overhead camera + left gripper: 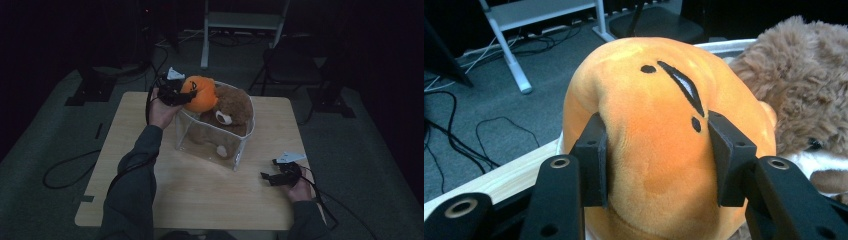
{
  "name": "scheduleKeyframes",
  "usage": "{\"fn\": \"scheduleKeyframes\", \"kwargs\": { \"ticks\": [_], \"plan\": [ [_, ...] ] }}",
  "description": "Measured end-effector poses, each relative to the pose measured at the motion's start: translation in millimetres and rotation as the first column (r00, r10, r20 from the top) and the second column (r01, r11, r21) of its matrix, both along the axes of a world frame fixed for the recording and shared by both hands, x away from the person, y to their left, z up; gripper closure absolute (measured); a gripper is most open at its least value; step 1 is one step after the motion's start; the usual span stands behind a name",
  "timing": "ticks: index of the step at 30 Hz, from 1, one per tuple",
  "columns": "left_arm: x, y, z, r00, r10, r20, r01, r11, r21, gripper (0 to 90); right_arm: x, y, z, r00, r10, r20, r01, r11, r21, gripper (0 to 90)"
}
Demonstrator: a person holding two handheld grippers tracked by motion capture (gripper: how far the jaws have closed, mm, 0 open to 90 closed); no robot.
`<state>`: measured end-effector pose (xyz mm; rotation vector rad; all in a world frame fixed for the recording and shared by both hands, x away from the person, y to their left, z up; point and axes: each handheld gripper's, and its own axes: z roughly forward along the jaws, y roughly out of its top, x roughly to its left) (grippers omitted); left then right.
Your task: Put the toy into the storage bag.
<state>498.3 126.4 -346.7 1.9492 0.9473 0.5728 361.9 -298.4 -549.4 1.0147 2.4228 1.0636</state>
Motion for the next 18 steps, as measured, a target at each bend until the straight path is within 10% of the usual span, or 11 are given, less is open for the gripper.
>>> {"fn": "scheduleKeyframes", "kwargs": {
  "ticks": [10,18],
  "plan": [
    [-0.1,-9.0,-12.9,0.9986,-0.038,-0.038,0.042,0.9918,0.121,50.1,0.0,0.0,0.0,1.0000,0.000,0.000,0.000,1.0000,0.000,18.6],
    [2.2,-8.2,-14.8,0.9980,-0.034,-0.053,0.039,0.9935,0.107,49.2,0.1,-0.1,0.0,1.0000,0.000,0.000,0.000,1.0000,0.000,18.6]
  ]
}}
